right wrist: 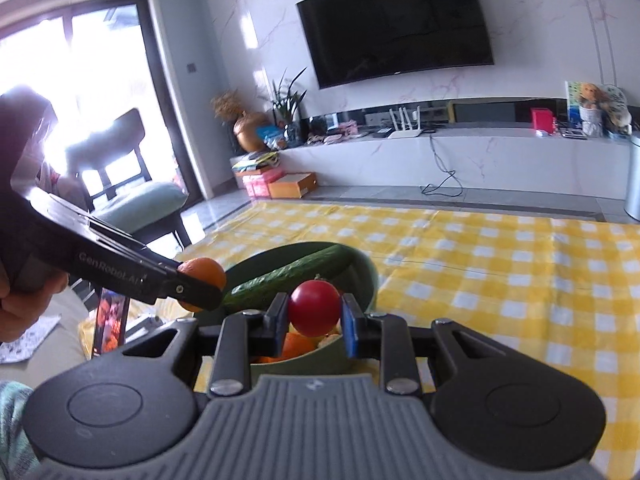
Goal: Organize fruits
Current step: 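Carry the orange and tomato over the colander with both tools, then open both tools to drop the orange and tomato into the colander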
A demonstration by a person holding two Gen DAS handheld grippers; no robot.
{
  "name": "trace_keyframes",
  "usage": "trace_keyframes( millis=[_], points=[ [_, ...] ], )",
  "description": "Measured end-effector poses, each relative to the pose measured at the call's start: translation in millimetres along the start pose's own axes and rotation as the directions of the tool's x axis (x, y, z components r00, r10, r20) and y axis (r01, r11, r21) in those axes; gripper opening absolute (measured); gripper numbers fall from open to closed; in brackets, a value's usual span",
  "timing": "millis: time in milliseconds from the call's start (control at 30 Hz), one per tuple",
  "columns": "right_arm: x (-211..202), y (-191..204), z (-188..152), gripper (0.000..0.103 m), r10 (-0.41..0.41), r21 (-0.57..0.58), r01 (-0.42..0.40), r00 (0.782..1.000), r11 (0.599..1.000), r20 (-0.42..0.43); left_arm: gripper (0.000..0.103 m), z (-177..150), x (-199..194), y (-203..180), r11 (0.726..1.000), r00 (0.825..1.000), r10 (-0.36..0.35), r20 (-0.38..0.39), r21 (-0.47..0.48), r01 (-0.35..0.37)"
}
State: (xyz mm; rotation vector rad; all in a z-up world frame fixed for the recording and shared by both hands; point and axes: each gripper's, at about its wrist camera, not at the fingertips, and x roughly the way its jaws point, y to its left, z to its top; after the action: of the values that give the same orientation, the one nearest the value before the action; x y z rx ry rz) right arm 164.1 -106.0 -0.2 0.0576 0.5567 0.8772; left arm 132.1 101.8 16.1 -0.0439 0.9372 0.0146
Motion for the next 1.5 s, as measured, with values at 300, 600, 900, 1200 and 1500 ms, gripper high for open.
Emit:
trace_keyframes(
  millis=[300, 600, 900, 1200, 1500],
  points=[
    [54, 6, 9, 0.024, 0.005, -0.158, -0.019, 0.996, 0.987, -0.089, 0.049, 4, 40, 15, 0.998, 0.998, -0.049, -0.026, 0.039, 0.050],
    [103, -6, 26, 0.024, -0.005, -0.299, -0.054, 0.981, 0.953, -0.193, 0.049, 11, 72, 23, 0.991, 0.998, -0.057, -0.036, 0.123, 0.061],
    [131, -6, 30, 0.024, -0.039, -0.388, -0.059, 0.970, 0.920, -0.238, 0.051, 11, 80, 22, 0.985, 0.996, -0.078, -0.038, 0.154, 0.083],
    [149, -10, 27, 0.024, -0.066, -0.395, -0.052, 0.957, 0.917, -0.281, 0.060, 4, 80, 22, 0.984, 0.997, -0.074, -0.038, 0.161, 0.079],
    [156, -14, 28, 0.024, -0.088, -0.368, -0.026, 0.953, 0.930, -0.288, 0.067, 5, 62, 17, 0.979, 0.996, -0.084, -0.001, 0.185, 0.083]
  ],
)
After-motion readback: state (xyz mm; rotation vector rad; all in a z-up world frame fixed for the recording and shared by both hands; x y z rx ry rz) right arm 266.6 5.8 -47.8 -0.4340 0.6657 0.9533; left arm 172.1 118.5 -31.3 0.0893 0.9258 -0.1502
